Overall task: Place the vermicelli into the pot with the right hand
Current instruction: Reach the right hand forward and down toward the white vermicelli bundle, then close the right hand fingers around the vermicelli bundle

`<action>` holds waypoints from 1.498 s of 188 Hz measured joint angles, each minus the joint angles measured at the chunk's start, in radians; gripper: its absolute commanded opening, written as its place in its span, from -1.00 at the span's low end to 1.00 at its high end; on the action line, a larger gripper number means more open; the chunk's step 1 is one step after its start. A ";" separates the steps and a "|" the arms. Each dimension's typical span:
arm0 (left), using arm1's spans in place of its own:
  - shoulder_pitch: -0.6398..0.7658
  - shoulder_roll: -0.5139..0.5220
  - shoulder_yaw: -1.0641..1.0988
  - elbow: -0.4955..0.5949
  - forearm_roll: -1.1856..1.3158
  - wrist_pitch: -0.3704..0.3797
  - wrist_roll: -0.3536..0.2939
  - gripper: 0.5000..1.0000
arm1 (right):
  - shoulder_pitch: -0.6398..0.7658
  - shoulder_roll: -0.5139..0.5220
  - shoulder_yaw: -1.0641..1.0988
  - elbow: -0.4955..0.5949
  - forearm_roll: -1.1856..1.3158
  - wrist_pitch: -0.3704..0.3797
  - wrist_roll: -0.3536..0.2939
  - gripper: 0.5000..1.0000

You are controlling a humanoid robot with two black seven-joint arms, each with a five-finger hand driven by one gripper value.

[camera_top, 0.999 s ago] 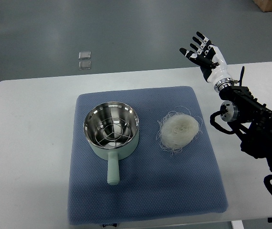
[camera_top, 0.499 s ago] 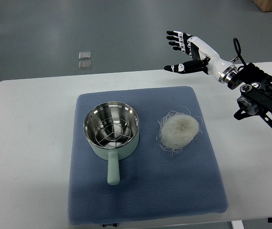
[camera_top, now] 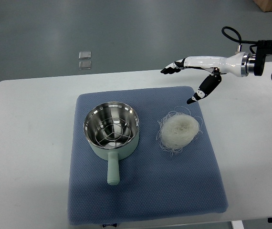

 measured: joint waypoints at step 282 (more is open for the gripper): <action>0.000 0.000 0.000 0.000 0.000 0.000 0.000 1.00 | -0.229 0.078 -0.059 -0.007 -0.311 -0.255 -0.056 0.58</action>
